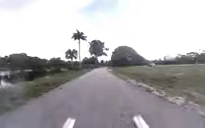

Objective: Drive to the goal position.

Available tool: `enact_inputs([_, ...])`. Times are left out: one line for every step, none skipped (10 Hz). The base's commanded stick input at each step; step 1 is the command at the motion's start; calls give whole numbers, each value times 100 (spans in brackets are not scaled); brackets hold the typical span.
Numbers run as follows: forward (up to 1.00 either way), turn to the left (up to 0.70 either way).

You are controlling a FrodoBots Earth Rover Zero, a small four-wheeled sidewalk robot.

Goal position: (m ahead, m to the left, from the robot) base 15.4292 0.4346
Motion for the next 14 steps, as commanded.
enact_inputs([85, 0])
enact_inputs([85, 0])
enact_inputs([85, 0])
enact_inputs([85, 0])
enact_inputs([85, 0])
enact_inputs([85, 0])
enact_inputs([85, 0])
enact_inputs([85, 0])
enact_inputs([85, 0])
enact_inputs([85, 0])
enact_inputs([85, 0])
enact_inputs([85, 0])
enact_inputs([85, 0])
enact_inputs([85, 0])
